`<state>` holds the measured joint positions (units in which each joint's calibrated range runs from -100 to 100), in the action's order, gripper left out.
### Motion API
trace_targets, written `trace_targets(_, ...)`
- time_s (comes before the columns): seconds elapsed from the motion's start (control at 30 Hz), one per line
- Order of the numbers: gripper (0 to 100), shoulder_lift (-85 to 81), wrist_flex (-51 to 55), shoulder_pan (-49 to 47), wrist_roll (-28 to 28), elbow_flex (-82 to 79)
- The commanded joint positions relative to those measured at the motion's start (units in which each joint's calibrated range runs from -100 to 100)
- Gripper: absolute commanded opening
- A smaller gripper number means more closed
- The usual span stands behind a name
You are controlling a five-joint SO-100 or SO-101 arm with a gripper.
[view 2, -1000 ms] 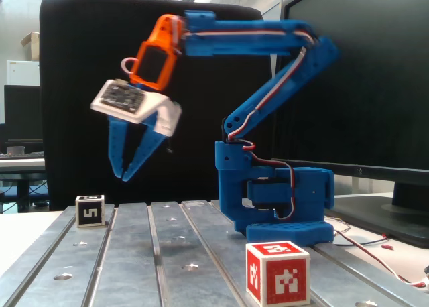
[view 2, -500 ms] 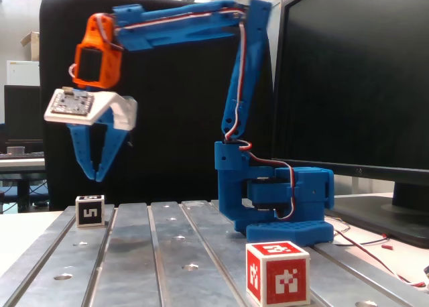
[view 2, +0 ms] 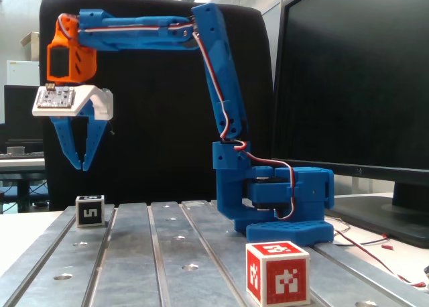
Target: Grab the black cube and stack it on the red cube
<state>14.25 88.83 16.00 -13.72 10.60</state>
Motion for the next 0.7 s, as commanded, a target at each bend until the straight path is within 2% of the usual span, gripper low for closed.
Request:
trace_targets(0.0,1,0.96,0.14,2.42,-0.80,3.65)
trace_targets(0.13,1,1.79,-0.28,4.27,-0.90,3.83)
trace_targets(0.5,1,1.79,1.77,5.30,-7.27,1.39)
trace_targets(0.67,1,1.62,1.77,5.30,-7.79,-0.69)
